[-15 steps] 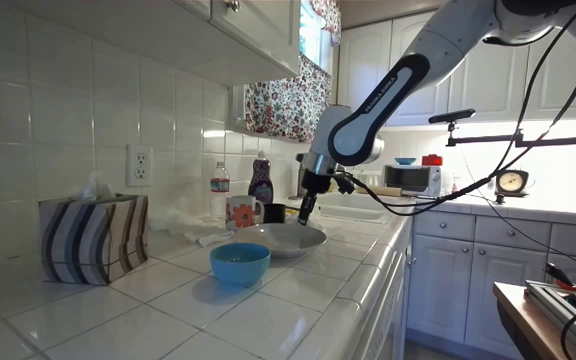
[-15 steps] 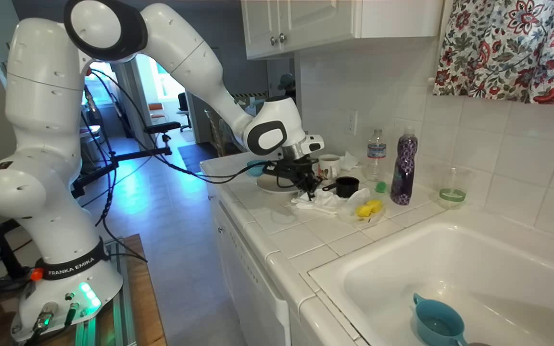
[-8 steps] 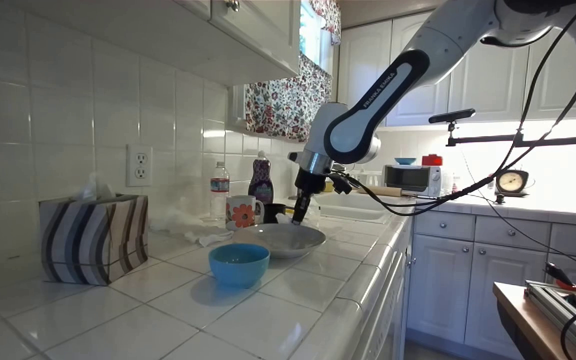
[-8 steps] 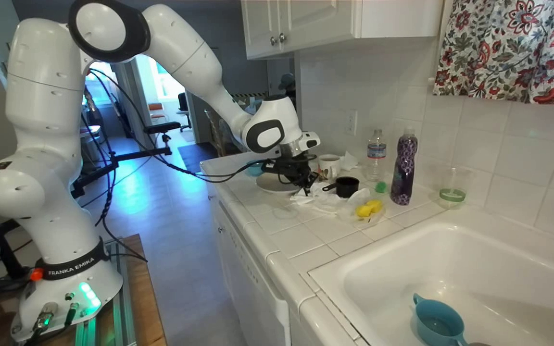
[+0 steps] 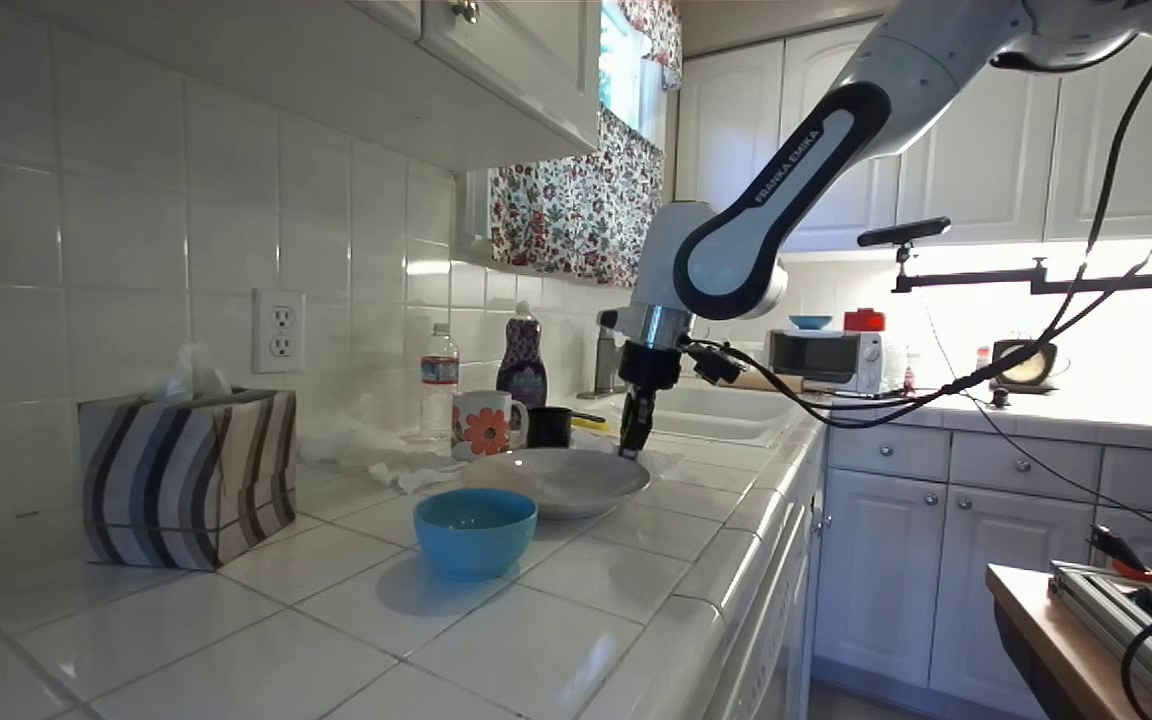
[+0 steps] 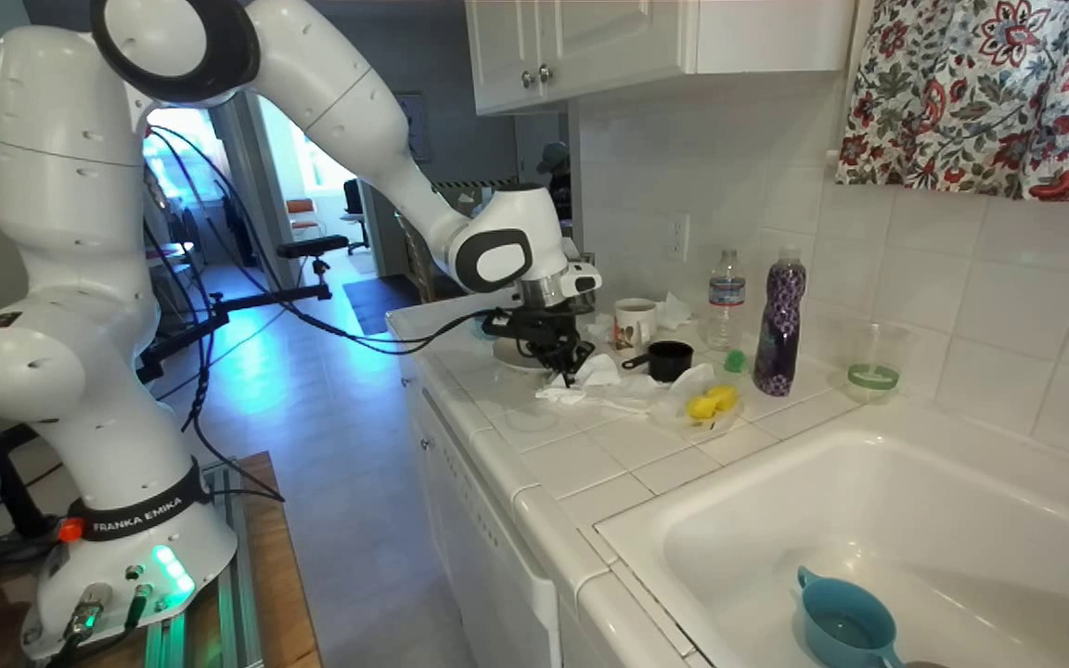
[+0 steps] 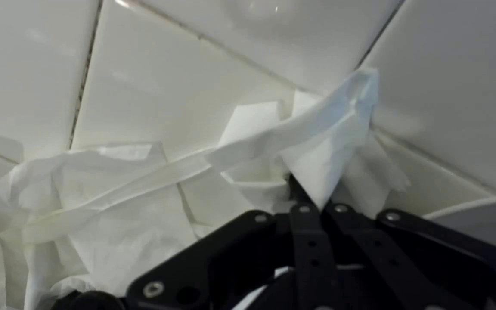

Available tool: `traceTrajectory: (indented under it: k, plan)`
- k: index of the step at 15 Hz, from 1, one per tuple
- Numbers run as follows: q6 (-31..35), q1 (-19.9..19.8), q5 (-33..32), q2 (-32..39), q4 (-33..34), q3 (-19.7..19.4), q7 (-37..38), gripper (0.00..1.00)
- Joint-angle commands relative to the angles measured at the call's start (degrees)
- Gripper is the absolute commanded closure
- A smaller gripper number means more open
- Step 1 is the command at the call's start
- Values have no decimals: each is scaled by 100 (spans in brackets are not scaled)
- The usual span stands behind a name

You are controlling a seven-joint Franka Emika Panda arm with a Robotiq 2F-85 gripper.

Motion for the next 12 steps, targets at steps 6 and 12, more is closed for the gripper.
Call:
traceTrajectory:
  k: [6, 12]
  plan:
    - [-589, 85, -89, -645, -680, -883, 647, 100]
    - [-613, 147, -486, -581, -624, -1661, 1936, 100]
